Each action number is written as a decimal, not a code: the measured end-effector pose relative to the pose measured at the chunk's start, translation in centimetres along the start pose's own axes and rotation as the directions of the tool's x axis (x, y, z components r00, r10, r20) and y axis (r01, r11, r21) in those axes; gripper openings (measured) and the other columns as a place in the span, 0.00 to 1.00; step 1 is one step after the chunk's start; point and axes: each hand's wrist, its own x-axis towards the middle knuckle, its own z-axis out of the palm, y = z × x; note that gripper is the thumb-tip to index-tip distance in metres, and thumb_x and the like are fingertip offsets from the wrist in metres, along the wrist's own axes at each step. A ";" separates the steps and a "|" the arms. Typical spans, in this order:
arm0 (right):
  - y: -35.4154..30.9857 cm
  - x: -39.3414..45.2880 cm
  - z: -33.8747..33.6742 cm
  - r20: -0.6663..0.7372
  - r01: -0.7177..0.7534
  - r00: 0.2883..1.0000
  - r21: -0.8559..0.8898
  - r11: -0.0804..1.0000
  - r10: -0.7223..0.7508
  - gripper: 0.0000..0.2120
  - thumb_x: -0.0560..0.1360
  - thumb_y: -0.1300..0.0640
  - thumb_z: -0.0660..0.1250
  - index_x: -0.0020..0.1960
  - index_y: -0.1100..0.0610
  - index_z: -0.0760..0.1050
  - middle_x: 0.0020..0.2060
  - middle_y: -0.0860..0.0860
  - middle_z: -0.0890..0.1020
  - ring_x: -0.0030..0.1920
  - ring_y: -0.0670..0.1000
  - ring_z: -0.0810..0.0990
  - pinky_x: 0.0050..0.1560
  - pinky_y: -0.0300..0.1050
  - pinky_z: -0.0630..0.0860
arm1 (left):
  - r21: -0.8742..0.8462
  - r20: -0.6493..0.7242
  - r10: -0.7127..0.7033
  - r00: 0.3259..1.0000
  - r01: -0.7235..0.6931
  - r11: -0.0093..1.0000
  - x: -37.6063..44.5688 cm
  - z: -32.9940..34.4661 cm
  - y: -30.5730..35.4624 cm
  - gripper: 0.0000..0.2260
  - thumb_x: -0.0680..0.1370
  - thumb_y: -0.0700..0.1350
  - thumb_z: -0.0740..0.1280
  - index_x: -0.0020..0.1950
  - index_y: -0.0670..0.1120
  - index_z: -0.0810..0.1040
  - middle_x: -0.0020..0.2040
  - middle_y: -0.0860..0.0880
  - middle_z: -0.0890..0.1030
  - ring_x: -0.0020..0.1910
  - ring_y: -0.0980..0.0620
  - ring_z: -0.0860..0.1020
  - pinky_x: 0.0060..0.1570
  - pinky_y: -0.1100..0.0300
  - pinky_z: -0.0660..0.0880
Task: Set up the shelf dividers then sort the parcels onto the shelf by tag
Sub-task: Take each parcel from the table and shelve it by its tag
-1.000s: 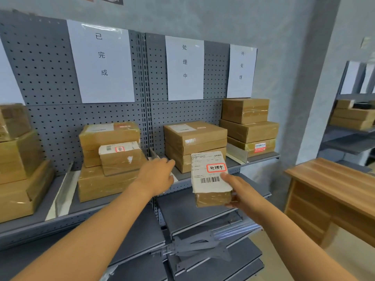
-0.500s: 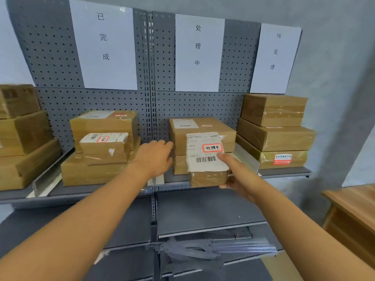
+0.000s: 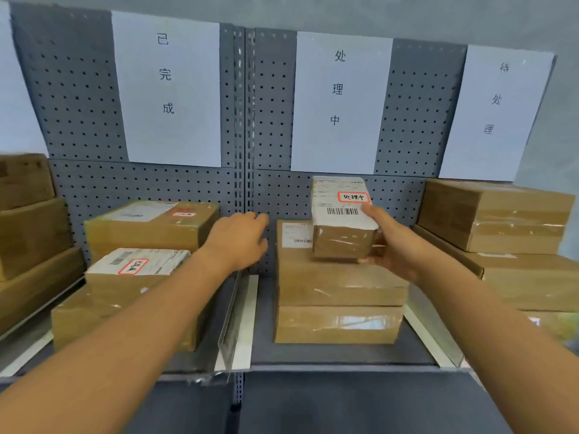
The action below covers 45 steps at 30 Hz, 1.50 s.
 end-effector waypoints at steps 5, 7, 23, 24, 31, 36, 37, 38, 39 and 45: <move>0.5 5.8 0.9 0.032 -0.113 0.993 -0.022 0.993 0.114 0.22 0.75 0.35 0.67 0.55 0.52 0.79 0.42 0.53 0.87 0.51 0.55 0.84 0.53 0.51 0.81 | 0.007 0.025 -0.020 1.000 0.019 1.000 3.0 3.1 -1.1 0.15 0.81 0.52 0.60 0.66 0.48 0.71 0.54 0.47 0.78 0.52 0.46 0.77 0.41 0.54 0.73; 0.5 7.6 2.3 0.065 -0.120 0.990 -0.045 0.992 0.123 0.21 0.75 0.34 0.65 0.55 0.51 0.80 0.38 0.50 0.88 0.44 0.51 0.86 0.44 0.44 0.82 | 0.022 0.027 -0.030 0.999 0.029 0.999 3.6 3.8 -1.6 0.14 0.81 0.52 0.60 0.63 0.47 0.71 0.53 0.47 0.77 0.52 0.46 0.77 0.40 0.55 0.71; -1.7 8.0 6.5 -0.055 0.457 0.815 -0.552 0.697 -0.577 0.20 0.80 0.51 0.63 0.70 0.58 0.70 0.67 0.57 0.74 0.70 0.58 0.67 0.69 0.54 0.67 | 0.087 0.007 -0.291 0.957 0.290 0.953 -3.1 -2.5 -0.8 0.15 0.81 0.52 0.60 0.64 0.47 0.73 0.57 0.46 0.79 0.51 0.45 0.78 0.46 0.50 0.79; -1.8 6.8 7.3 0.053 0.560 0.756 -0.569 0.603 -0.652 0.19 0.80 0.54 0.64 0.69 0.58 0.71 0.66 0.56 0.75 0.69 0.57 0.67 0.68 0.52 0.67 | 0.089 0.016 -0.319 0.948 0.316 0.944 -4.1 -3.1 -0.5 0.15 0.81 0.52 0.60 0.65 0.47 0.72 0.58 0.45 0.79 0.52 0.45 0.78 0.47 0.49 0.79; 1.8 -1.2 14.2 0.715 0.861 0.505 -0.458 0.222 -0.483 0.26 0.79 0.55 0.64 0.76 0.53 0.64 0.68 0.54 0.71 0.68 0.56 0.68 0.66 0.55 0.69 | 0.241 0.100 -0.465 0.880 0.432 0.869 -14.4 -6.2 1.4 0.16 0.80 0.52 0.60 0.65 0.47 0.72 0.58 0.44 0.79 0.55 0.41 0.77 0.44 0.52 0.73; 3.0 -5.6 20.8 0.876 0.930 0.364 -0.363 0.064 -0.317 0.25 0.78 0.52 0.63 0.74 0.54 0.64 0.67 0.54 0.72 0.65 0.58 0.71 0.61 0.53 0.72 | 0.325 0.164 -0.633 0.757 0.564 0.759 -23.3 -9.4 0.1 0.17 0.80 0.51 0.60 0.67 0.47 0.71 0.62 0.45 0.77 0.58 0.42 0.76 0.46 0.53 0.73; 2.9 -6.6 22.3 0.887 0.938 0.343 -0.343 0.056 -0.309 0.25 0.78 0.52 0.64 0.74 0.54 0.65 0.66 0.54 0.73 0.64 0.58 0.72 0.60 0.52 0.73 | 0.345 0.170 -0.664 0.728 0.587 0.732 -25.3 -10.0 -0.4 0.16 0.80 0.51 0.60 0.66 0.46 0.71 0.61 0.44 0.76 0.58 0.42 0.76 0.46 0.52 0.73; 2.9 -7.6 23.9 0.898 0.946 0.320 -0.318 0.057 -0.303 0.23 0.78 0.52 0.64 0.73 0.53 0.66 0.66 0.55 0.73 0.63 0.58 0.72 0.59 0.52 0.73 | 0.366 0.175 -0.692 0.700 0.607 0.706 -27.4 -10.7 -0.9 0.16 0.81 0.50 0.60 0.66 0.46 0.71 0.60 0.44 0.76 0.57 0.41 0.76 0.47 0.52 0.73; 3.0 -8.7 25.5 0.909 0.954 0.297 -0.293 0.057 -0.294 0.22 0.79 0.53 0.63 0.71 0.53 0.67 0.65 0.55 0.74 0.62 0.58 0.72 0.58 0.53 0.74 | 0.385 0.177 -0.720 0.671 0.626 0.678 -29.4 -11.5 -1.5 0.16 0.81 0.50 0.60 0.66 0.46 0.71 0.60 0.44 0.76 0.58 0.41 0.76 0.47 0.52 0.73; 2.7 -15.6 36.8 0.951 0.989 0.148 -0.144 0.036 -0.270 0.25 0.81 0.53 0.60 0.77 0.52 0.62 0.69 0.54 0.71 0.68 0.58 0.69 0.63 0.52 0.71 | 0.476 0.139 -0.839 0.527 0.707 0.523 -41.2 -16.6 -6.3 0.19 0.81 0.52 0.59 0.71 0.47 0.67 0.62 0.45 0.76 0.59 0.42 0.75 0.50 0.51 0.73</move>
